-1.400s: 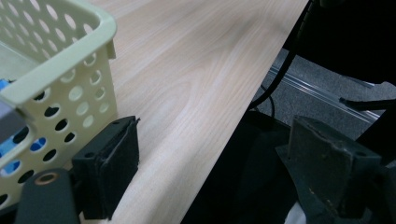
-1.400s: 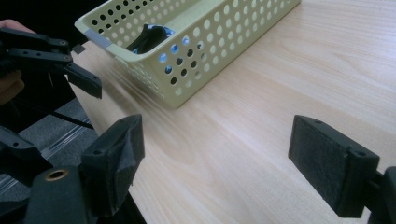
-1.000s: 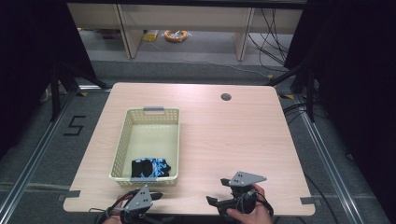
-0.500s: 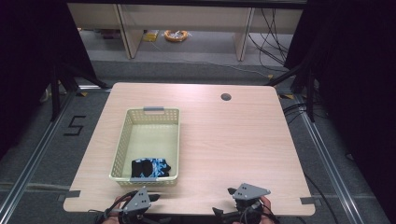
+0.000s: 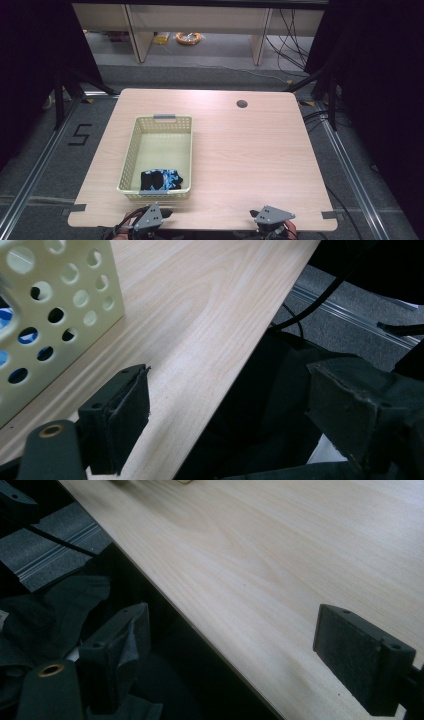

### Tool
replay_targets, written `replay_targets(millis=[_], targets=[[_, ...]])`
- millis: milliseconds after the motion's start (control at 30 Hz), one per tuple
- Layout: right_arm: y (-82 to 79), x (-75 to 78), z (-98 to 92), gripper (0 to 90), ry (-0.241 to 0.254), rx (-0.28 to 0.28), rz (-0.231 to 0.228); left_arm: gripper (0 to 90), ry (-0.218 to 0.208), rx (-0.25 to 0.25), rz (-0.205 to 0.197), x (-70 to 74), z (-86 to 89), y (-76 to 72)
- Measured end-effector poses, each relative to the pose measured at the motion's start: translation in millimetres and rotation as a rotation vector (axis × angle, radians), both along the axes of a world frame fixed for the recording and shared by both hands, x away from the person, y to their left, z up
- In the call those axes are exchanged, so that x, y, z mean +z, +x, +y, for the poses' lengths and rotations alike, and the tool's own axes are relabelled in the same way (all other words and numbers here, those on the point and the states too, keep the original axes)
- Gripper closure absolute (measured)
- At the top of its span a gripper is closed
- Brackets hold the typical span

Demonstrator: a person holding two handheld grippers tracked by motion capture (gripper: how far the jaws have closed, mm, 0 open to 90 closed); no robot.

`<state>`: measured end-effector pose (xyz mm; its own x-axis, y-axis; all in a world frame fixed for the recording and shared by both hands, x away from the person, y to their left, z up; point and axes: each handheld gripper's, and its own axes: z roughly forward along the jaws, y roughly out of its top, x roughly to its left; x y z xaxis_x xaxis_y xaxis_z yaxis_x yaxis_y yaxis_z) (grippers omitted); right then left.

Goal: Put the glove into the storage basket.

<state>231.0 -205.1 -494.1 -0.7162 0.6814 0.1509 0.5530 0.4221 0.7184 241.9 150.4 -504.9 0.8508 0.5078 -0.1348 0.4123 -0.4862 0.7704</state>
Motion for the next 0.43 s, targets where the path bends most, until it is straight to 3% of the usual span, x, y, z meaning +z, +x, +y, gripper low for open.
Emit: replay_targets(millis=[67,100,200,433], targets=[[1.4,-0.1,-1.6,16.6,-0.016,0.015,-0.021,16.1,0.009,-0.023,-0.019,0.1,0.0,0.9],[1.0,-0.1,-1.7,16.6,-0.019,0.019,-0.018,16.1,-0.001,0.004,0.004,-0.4,-1.4,-0.7],[-0.2,-0.5,-1.1,16.6,-0.026,0.02,-0.006,15.9,-0.03,0.004,0.014,-0.4,-2.2,-1.6],[2.0,-1.5,-1.2,16.6,-0.033,0.034,-0.026,15.6,-0.026,-0.009,0.004,-0.1,-1.6,-0.2]])
